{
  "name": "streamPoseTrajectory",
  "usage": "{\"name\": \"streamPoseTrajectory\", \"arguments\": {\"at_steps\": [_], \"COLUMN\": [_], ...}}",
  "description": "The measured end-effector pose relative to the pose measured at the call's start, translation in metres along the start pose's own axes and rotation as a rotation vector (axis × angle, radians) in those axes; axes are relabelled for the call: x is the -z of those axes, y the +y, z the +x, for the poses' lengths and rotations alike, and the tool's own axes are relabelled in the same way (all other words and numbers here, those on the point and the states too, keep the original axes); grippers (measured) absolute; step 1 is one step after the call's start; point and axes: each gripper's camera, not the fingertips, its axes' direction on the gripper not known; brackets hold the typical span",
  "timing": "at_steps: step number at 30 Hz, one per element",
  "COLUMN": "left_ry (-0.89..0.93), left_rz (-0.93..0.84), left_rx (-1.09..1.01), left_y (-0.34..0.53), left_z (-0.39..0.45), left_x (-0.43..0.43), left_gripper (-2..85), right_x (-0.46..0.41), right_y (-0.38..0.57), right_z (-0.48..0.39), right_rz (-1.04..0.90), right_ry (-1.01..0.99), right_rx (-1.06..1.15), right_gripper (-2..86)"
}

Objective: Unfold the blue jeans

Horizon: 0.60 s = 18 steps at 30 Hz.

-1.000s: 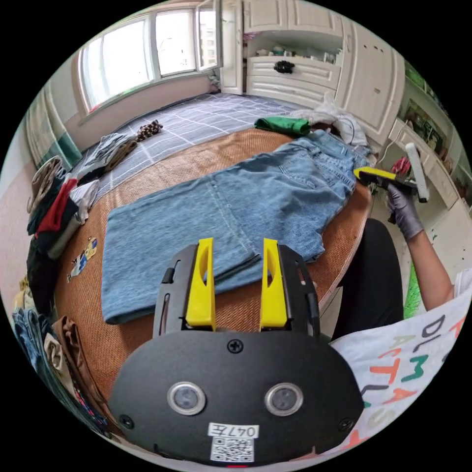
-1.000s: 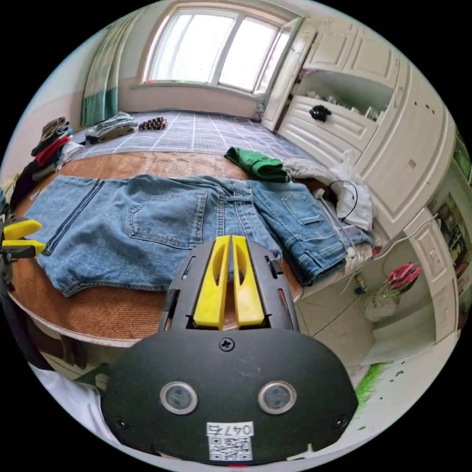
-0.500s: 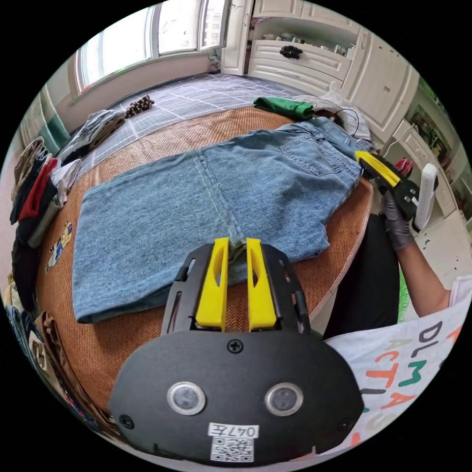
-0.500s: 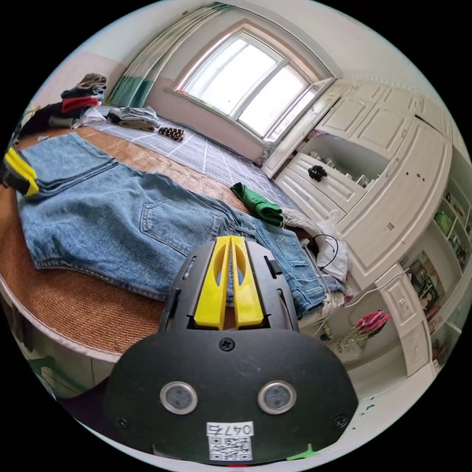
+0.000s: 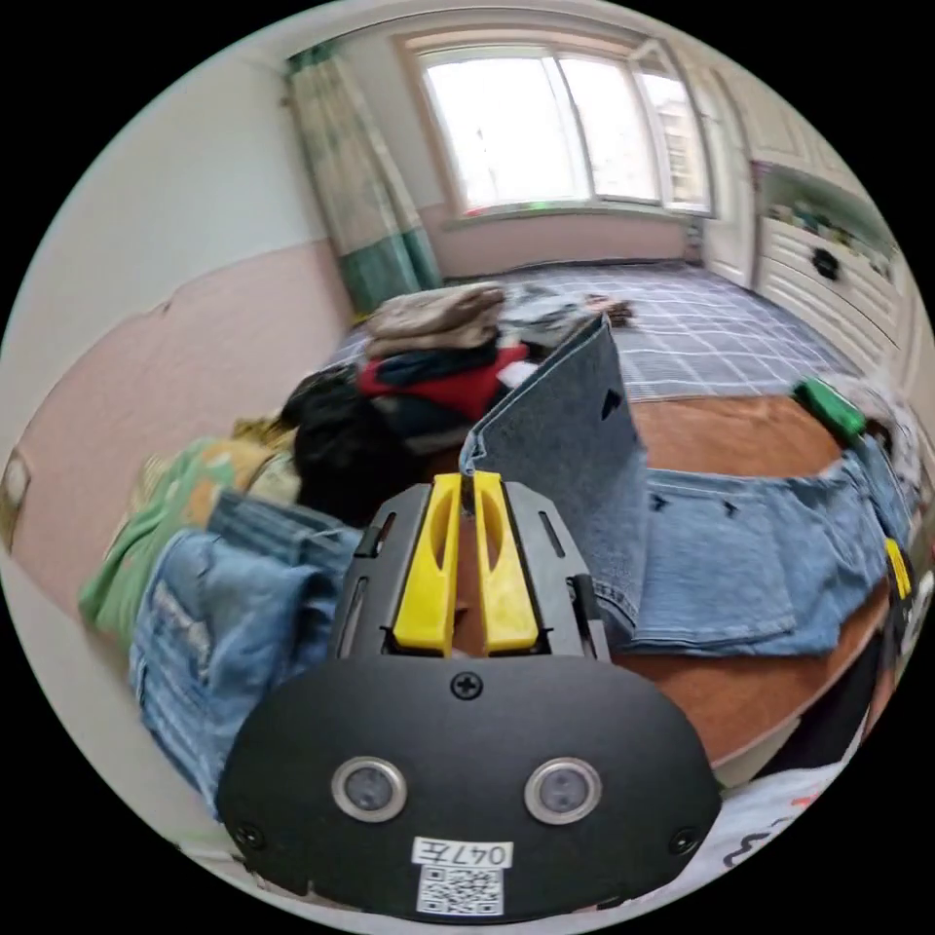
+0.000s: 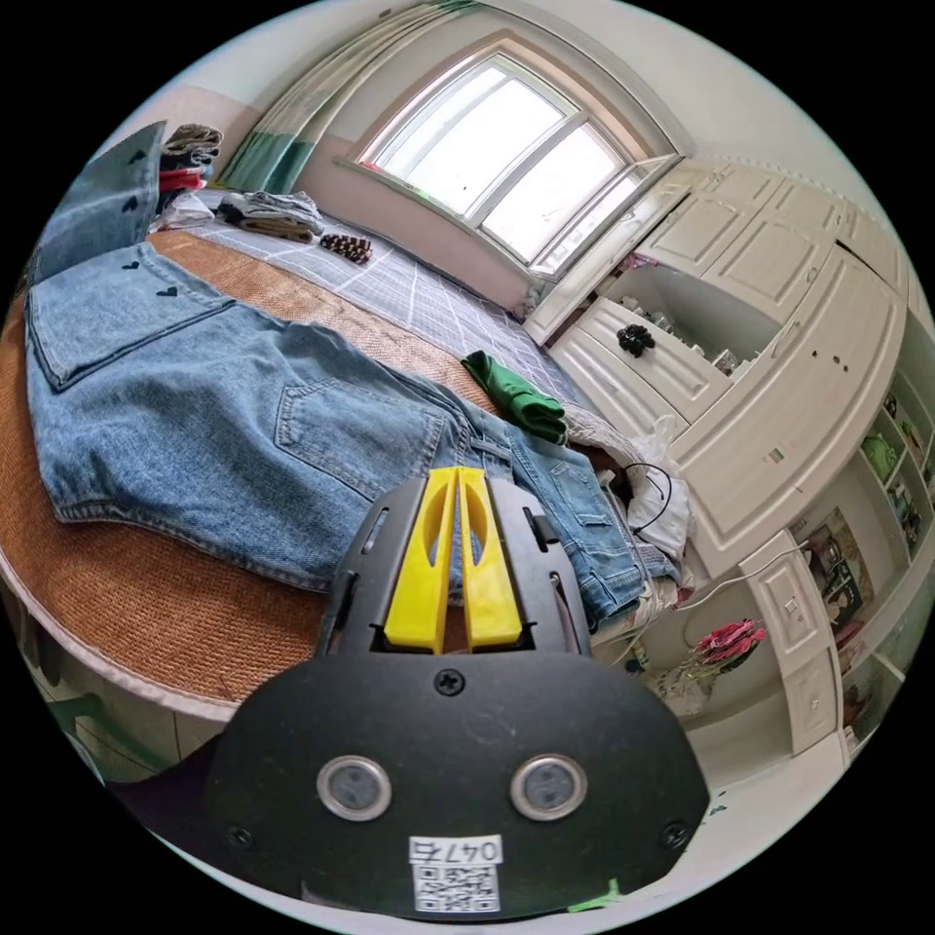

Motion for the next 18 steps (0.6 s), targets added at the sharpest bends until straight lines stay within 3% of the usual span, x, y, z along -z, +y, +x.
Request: {"name": "streamPoseTrajectory", "arguments": {"at_steps": [3,8,11,13,18], "left_ry": [-0.098,0.017,0.407,0.623,0.680], "left_rz": [-0.122,-0.001,0.044,0.003,-0.086], "left_rx": [0.073,0.088,-0.160,-0.374,-0.653], "left_y": [0.028,0.066,0.072,0.087,0.150], "left_z": [-0.058,-0.028,0.083,0.212,0.429], "left_x": [-0.029,-0.001,0.010,0.008,-0.013], "left_gripper": [4.2,7.9,7.0,7.6,10.2], "right_x": [0.001,0.000,0.000,0.001,0.000], "right_y": [-0.008,-0.018,-0.022,-0.023,-0.023], "right_z": [-0.010,-0.019,-0.022,-0.023,-0.020], "right_rz": [-0.016,-0.038,-0.040,-0.040,-0.031], "right_ry": [0.002,0.000,0.003,0.007,0.006], "right_rx": [0.024,0.044,0.043,0.040,0.018], "right_gripper": [-0.5,-0.6,-0.6,-0.6,-0.6]}}
